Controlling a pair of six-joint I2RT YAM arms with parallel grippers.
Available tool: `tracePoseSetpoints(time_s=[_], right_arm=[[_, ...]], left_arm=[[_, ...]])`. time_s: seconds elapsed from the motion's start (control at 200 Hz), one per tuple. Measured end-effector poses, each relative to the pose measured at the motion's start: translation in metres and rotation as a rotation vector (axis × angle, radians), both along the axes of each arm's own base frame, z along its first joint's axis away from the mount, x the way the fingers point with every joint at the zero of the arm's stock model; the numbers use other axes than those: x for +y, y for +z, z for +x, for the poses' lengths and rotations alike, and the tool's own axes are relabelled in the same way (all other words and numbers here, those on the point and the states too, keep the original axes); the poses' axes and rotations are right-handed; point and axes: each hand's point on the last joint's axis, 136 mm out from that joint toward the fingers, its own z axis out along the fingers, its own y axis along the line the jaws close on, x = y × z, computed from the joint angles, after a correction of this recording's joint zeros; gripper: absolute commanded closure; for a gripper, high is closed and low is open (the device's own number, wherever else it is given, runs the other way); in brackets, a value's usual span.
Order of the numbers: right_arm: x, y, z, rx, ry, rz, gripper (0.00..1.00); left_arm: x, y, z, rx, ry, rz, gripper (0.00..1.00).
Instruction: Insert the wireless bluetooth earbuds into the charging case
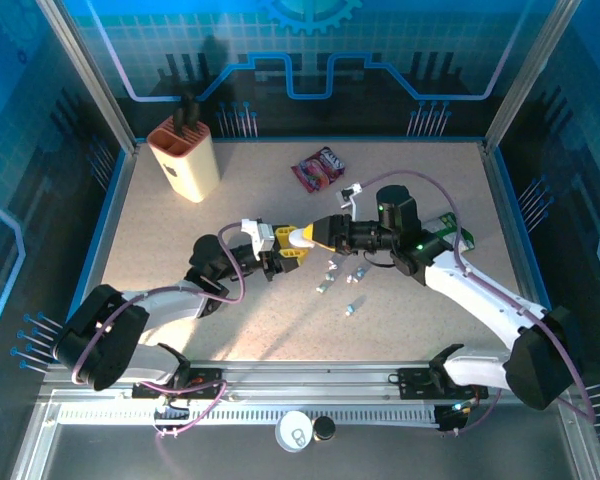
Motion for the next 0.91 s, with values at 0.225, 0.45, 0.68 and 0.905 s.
tracePoseSetpoints(time_s=[0.225,0.45,0.68,0.905], right_arm=[[-0.001,-0.001,0.004,0.021,-0.019,0.007,0.8],[-0.004,-0.001,0.009,0.002,-0.032,0.018,0.82],[-0.029,-0.039,0.041,0.026,-0.139,-0.006,0.82],[-0.038,-0.106,0.082,0.059,-0.217,-0.144,0.82]], left_arm=[[0.001,0.001,0.003,-0.011,0.011,0.008,0.61],[0.0,0.0,0.007,-0.001,0.015,0.023,0.32],[0.007,-0.007,0.005,0.034,0.056,0.035,0.03],[0.024,-0.017,-0.007,0.078,0.128,0.069,0.01]])
